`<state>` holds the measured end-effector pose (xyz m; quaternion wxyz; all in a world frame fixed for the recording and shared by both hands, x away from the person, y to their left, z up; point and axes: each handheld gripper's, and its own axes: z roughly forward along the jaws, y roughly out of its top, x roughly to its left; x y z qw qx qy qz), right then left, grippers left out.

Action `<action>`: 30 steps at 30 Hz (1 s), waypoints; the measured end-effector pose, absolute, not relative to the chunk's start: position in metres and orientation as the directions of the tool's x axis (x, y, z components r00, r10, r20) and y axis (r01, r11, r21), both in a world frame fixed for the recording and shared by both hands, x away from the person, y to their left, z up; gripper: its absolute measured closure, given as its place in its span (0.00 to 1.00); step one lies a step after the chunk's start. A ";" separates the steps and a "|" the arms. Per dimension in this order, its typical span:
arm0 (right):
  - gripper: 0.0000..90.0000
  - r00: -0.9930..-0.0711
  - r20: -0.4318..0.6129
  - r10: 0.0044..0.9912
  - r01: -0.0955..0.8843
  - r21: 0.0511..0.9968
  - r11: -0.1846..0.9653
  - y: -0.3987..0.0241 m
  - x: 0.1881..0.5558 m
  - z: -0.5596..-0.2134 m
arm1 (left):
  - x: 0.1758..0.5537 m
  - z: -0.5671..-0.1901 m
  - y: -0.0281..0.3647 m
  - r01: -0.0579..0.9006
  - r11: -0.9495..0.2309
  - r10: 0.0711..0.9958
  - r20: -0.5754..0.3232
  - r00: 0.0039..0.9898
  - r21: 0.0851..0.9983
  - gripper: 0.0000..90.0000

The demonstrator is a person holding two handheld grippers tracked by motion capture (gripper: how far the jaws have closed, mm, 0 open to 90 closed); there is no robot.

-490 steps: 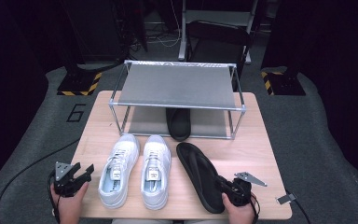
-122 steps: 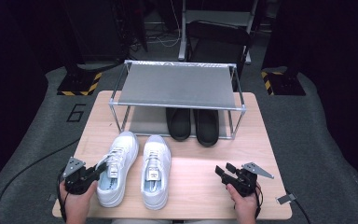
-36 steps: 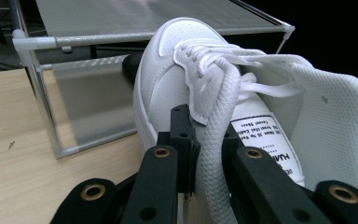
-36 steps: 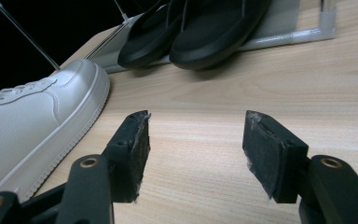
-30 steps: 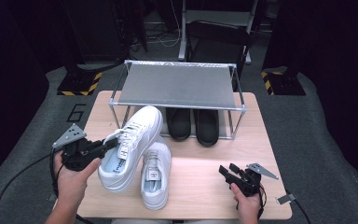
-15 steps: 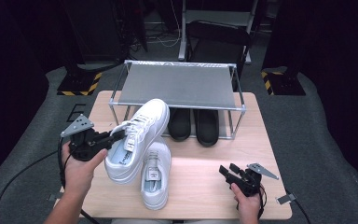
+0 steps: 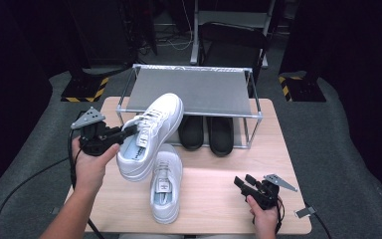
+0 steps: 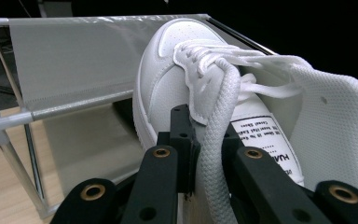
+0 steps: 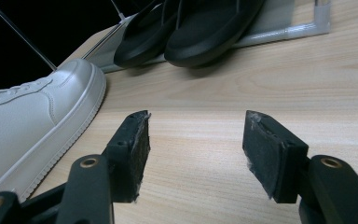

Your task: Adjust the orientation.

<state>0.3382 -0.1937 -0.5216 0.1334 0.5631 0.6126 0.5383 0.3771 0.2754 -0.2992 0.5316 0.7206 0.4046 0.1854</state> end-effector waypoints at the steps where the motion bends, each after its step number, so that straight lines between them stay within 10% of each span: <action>1: 0.46 -0.329 0.446 0.832 0.547 0.809 -0.217 -0.194 0.338 -0.522 | 0.378 -0.299 0.275 0.386 -0.105 0.781 -0.164 0.603 0.917 0.92; 30: 0.46 -0.311 0.481 0.820 0.554 0.792 -0.254 -0.198 0.340 -0.525 | 0.416 -0.290 0.267 0.395 -0.071 0.799 -0.185 0.572 0.916 0.92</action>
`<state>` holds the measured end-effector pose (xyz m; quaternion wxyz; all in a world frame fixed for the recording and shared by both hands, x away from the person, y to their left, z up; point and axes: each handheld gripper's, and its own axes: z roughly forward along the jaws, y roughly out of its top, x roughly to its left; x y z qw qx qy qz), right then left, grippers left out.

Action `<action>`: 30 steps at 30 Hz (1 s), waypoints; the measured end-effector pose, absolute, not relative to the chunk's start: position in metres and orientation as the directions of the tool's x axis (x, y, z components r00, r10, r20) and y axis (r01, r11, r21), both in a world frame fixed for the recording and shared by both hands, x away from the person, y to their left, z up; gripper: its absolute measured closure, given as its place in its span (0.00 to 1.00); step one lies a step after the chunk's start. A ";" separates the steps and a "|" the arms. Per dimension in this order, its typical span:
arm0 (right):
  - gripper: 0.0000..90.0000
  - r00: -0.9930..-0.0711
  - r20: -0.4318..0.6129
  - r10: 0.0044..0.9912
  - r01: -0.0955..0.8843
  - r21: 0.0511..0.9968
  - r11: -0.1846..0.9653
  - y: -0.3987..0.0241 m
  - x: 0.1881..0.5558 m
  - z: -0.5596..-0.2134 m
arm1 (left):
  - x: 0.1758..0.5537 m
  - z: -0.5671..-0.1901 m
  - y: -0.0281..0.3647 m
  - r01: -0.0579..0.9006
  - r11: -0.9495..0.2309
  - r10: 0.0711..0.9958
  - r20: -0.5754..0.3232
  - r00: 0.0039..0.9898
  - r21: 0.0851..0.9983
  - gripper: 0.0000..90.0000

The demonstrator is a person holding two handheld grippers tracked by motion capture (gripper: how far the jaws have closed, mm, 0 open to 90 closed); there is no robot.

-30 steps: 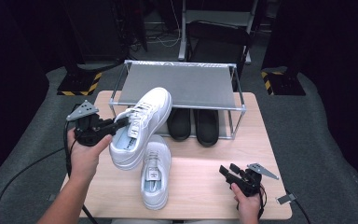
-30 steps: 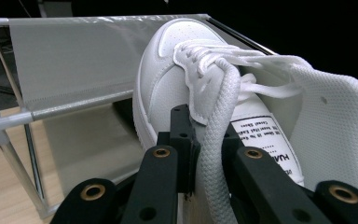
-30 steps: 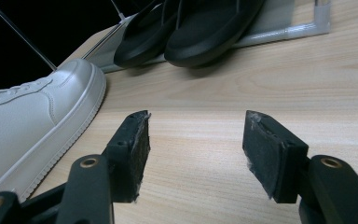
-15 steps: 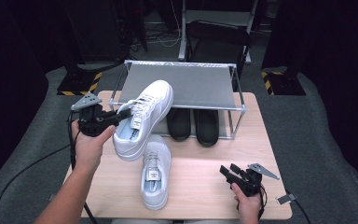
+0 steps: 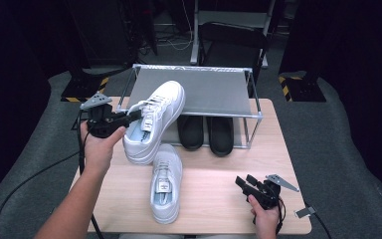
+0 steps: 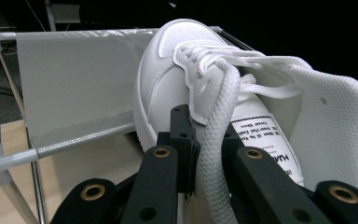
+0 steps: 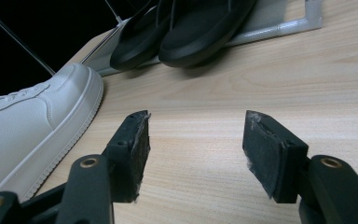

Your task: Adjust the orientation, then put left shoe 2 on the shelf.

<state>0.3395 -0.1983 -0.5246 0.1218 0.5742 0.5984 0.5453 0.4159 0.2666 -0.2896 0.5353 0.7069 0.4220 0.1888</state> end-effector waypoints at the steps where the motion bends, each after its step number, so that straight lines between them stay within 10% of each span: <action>1: 0.46 -0.310 0.482 0.820 0.555 0.791 -0.256 -0.198 0.340 -0.525 | 0.417 -0.289 0.266 0.396 -0.073 0.799 -0.184 0.573 0.916 0.92; 30: 0.46 -0.302 0.491 0.817 0.552 0.789 -0.270 -0.202 0.339 -0.526 | 0.463 -0.279 0.246 0.390 -0.069 0.817 -0.172 0.550 0.918 0.92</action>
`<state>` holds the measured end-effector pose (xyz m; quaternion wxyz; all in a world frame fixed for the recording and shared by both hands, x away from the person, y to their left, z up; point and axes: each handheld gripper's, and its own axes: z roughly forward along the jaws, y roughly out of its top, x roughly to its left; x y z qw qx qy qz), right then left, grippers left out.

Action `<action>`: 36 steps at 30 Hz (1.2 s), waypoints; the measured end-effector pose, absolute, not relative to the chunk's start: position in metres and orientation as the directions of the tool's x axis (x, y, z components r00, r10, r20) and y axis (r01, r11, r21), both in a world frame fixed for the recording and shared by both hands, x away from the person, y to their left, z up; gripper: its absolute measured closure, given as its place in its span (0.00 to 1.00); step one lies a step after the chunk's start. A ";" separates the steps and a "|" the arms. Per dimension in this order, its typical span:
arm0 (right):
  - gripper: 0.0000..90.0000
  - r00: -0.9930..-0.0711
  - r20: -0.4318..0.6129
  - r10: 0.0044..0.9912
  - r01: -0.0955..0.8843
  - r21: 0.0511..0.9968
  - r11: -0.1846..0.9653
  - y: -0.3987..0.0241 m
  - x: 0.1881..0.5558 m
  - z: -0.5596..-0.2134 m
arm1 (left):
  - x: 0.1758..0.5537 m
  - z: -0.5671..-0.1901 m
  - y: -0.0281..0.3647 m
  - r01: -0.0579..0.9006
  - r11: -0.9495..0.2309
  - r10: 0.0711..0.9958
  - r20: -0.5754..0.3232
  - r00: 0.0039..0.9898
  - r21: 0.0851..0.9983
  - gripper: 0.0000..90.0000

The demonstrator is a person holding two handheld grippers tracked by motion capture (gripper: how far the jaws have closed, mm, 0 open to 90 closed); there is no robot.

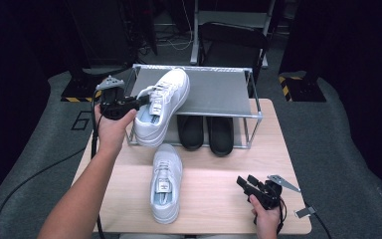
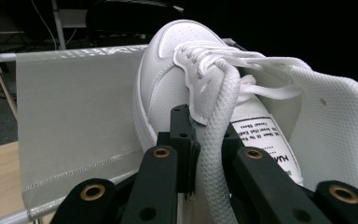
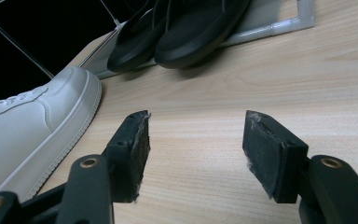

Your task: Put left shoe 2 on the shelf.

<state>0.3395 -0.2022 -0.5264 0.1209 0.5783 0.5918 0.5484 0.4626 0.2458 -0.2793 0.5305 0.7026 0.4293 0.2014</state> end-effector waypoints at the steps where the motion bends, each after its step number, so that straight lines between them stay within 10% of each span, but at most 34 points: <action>1: 0.46 -0.301 0.491 0.817 0.552 0.789 -0.271 -0.202 0.339 -0.526 | 0.465 -0.279 0.245 0.391 -0.070 0.817 -0.172 0.551 0.918 0.92; 36: 0.46 -0.283 0.431 0.857 0.534 0.813 -0.232 -0.207 0.337 -0.526 | 0.538 -0.277 0.207 0.433 -0.069 0.857 -0.168 0.487 0.899 0.92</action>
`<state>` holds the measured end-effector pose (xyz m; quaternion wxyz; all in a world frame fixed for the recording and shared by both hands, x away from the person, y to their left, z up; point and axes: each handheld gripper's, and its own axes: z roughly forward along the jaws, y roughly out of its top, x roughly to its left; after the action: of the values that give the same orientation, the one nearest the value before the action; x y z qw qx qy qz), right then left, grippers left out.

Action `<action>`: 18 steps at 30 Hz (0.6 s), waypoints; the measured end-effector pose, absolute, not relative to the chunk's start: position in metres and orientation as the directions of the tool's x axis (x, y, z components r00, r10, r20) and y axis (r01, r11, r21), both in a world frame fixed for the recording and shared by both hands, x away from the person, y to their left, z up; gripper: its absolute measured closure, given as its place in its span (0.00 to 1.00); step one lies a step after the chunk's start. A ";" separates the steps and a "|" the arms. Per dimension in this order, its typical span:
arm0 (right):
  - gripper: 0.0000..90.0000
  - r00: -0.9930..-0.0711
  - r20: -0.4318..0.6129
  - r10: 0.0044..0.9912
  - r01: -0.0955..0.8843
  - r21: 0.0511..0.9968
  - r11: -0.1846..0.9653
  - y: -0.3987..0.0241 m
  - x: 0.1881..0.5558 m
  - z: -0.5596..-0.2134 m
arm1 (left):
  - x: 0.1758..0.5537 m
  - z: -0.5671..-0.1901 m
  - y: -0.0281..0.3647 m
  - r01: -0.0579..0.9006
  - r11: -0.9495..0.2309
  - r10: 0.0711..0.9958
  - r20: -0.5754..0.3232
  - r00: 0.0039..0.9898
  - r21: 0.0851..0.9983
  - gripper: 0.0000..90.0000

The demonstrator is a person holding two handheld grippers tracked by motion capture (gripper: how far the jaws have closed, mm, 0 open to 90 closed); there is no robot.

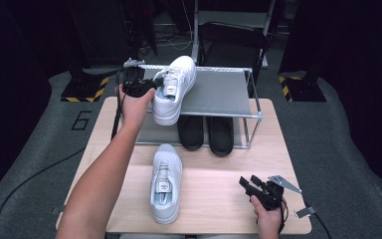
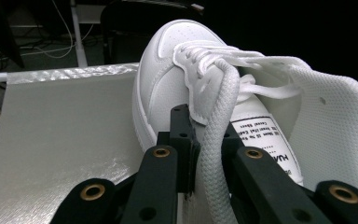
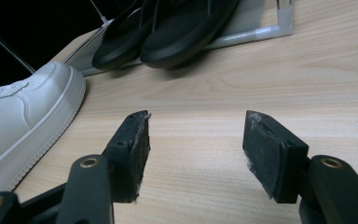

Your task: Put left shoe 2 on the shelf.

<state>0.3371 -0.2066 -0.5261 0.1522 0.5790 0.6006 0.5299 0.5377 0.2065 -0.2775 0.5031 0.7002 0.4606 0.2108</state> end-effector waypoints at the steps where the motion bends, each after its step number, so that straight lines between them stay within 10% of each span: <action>1: 0.46 -0.280 0.431 0.858 0.533 0.813 -0.235 -0.207 0.336 -0.526 | 0.540 -0.279 0.205 0.437 -0.066 0.859 -0.172 0.482 0.897 0.92; 18: 0.46 -0.269 0.434 0.860 0.538 0.808 -0.240 -0.211 0.332 -0.528 | 0.578 -0.285 0.185 0.464 0.006 0.898 -0.209 0.387 0.886 0.92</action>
<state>0.3321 -0.2115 -0.5283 0.1528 0.5850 0.5972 0.5270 0.5779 0.1847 -0.2854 0.4945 0.6700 0.5084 0.2194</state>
